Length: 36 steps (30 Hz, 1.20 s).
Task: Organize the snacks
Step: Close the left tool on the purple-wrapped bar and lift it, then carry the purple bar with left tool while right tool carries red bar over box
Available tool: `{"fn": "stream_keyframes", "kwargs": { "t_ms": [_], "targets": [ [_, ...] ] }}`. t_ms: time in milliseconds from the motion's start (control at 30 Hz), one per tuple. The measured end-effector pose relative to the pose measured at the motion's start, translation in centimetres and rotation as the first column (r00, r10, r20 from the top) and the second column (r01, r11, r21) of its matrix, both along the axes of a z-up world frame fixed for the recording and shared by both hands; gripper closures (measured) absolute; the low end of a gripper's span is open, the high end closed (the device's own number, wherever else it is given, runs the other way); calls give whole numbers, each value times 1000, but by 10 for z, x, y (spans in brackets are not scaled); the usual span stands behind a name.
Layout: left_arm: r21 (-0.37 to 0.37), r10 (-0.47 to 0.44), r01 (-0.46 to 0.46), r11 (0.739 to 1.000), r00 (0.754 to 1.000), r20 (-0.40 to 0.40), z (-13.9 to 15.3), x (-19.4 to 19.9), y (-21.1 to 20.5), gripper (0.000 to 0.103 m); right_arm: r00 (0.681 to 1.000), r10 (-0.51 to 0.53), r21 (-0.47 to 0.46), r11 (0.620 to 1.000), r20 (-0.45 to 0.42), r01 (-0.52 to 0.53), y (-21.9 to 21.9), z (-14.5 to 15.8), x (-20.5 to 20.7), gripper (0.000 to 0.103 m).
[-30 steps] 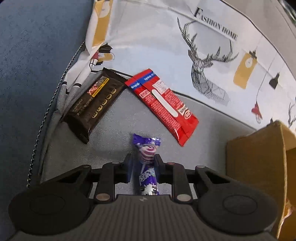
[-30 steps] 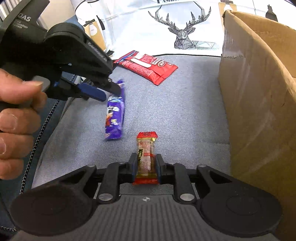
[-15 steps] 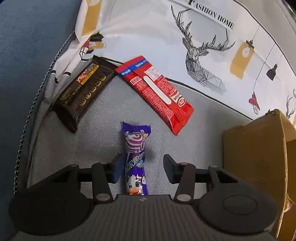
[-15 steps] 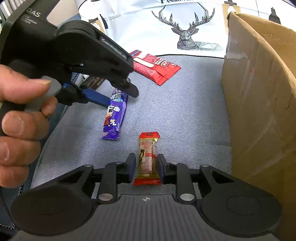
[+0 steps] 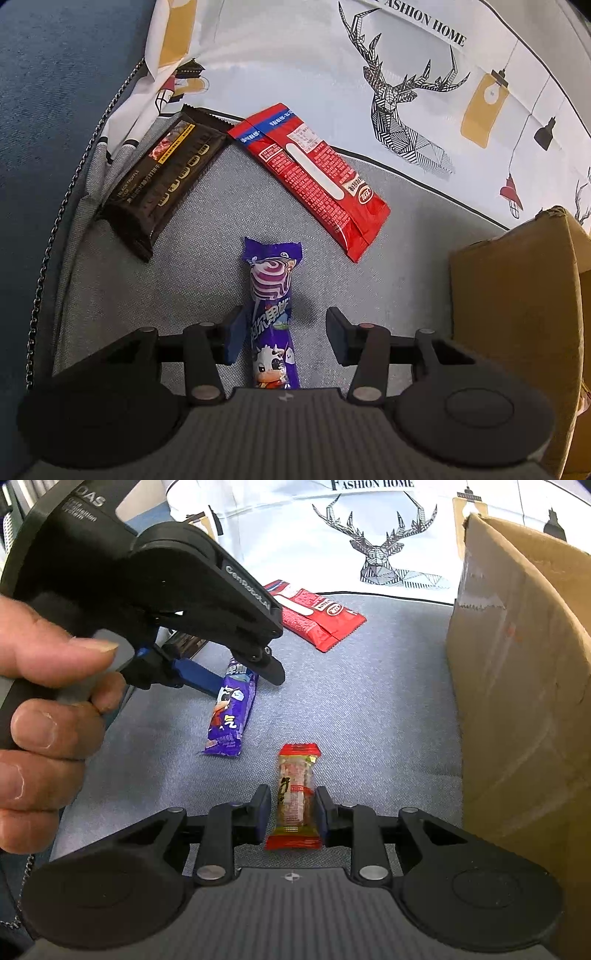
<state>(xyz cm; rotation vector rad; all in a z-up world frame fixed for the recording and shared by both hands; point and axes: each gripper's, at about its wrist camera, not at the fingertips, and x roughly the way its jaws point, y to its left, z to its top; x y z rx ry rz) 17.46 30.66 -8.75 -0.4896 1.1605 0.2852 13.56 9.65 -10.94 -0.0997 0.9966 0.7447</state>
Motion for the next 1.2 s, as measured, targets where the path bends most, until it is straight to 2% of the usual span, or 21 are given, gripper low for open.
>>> {"fn": "stream_keyframes", "kwargs": {
  "t_ms": [100, 167, 267, 300, 333, 767, 933, 1067, 1200],
  "targets": [
    [10, -6, 6, 1000, 1000, -2, 0, 0, -1, 53, 1000, 13, -14, 1000, 25, -13, 1, 0, -2, 81],
    [23, -10, 10, 1000, 1000, -5, 0, 0, -2, 58, 999, 10, -17, 1000, 32, -10, 0, 0, -3, 82],
    [37, -8, 8, 999, 1000, -11, 0, 0, -1, 71, 1000, 2, -10, 1000, 22, -2, -1, 1, -2, 84],
    [41, -7, 8, 999, 1000, -12, 0, 0, -1, 78, 1000, -1, -8, 1000, 17, 1, -1, 1, -2, 84],
    [39, -6, 6, 999, 1000, -12, 0, 0, 0, 80, 1000, -4, -6, 1000, 14, 4, -1, 1, -2, 84],
    [50, -7, 6, 999, 1000, 20, 8, -1, -3, 86, 998, 13, 16, 1000, 61, -14, -6, 20, -10, 86],
    [51, 33, -38, 998, 995, 98, 24, -13, 1, 86, 996, 15, 41, 999, 88, -19, -8, 34, -12, 86],
    [52, 103, -115, 992, 977, 187, 43, -35, 5, 86, 991, 12, 105, 994, 135, -26, -13, 54, -15, 86],
    [112, 124, -156, 981, 959, 254, 67, -59, -4, 86, 982, 5, 161, 986, 186, -36, -21, 73, -20, 86]
  ]
}}
